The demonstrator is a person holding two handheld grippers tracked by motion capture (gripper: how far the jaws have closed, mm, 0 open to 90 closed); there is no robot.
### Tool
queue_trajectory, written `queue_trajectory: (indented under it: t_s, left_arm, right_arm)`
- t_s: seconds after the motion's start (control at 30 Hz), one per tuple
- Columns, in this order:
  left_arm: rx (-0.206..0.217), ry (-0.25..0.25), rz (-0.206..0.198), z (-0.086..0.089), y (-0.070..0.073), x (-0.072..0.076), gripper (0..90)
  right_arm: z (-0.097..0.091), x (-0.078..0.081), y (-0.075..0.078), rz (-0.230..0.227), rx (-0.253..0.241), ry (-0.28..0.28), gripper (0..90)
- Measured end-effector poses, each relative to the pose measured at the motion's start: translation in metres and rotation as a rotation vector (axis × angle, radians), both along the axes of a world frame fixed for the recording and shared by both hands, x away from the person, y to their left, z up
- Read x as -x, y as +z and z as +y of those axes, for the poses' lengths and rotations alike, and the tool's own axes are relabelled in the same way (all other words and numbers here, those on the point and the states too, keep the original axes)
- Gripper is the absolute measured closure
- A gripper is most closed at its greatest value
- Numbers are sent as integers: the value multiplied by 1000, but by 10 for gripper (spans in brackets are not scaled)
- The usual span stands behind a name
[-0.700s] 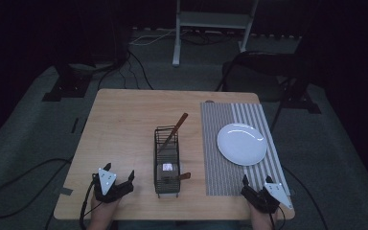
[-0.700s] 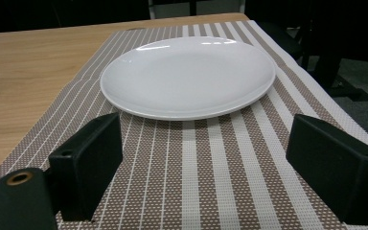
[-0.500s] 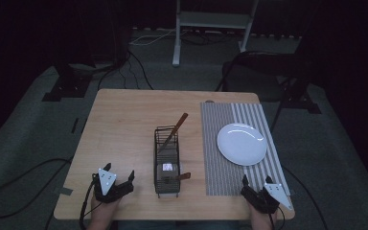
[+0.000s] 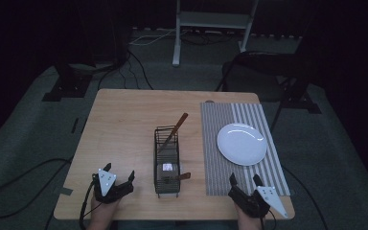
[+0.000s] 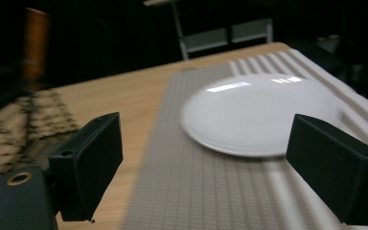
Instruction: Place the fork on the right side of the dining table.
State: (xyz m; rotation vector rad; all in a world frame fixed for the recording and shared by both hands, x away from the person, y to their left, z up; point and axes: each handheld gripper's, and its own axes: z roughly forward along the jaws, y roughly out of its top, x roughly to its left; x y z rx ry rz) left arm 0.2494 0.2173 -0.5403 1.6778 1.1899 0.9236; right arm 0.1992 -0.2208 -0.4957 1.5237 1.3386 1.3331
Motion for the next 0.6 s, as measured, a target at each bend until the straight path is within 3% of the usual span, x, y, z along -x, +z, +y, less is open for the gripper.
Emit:
queue_trajectory:
  t_s: [0.13, 0.17, 0.27, 0.3, 0.33, 0.43, 0.6]
  left_arm:
    - [3, 0, 3, 0, 0, 0, 95]
    - [4, 0, 5, 0, 0, 0, 95]
    - [6, -1, 7, 0, 0, -1, 95]
    - [7, -2, 6, 0, 0, -1, 95]
    - [7, -2, 6, 0, 0, -1, 95]
    - [10, -3, 7, 0, 0, -1, 95]
    - [8, -6, 6, 0, 0, -1, 95]
  right_arm:
    - [21, 7, 13, -21, -9, -5, 126]
    - [37, 12, 22, -23, -36, -27, 133]
    - [48, 17, 28, -32, -76, -33, 132]
    - [63, 24, 34, -44, -132, -49, 128]
    - [63, 24, 34, -44, -132, -49, 128]
    - [90, 36, 44, -80, -156, -27, 126]
    - [109, 42, 51, -92, -174, 16, 127]
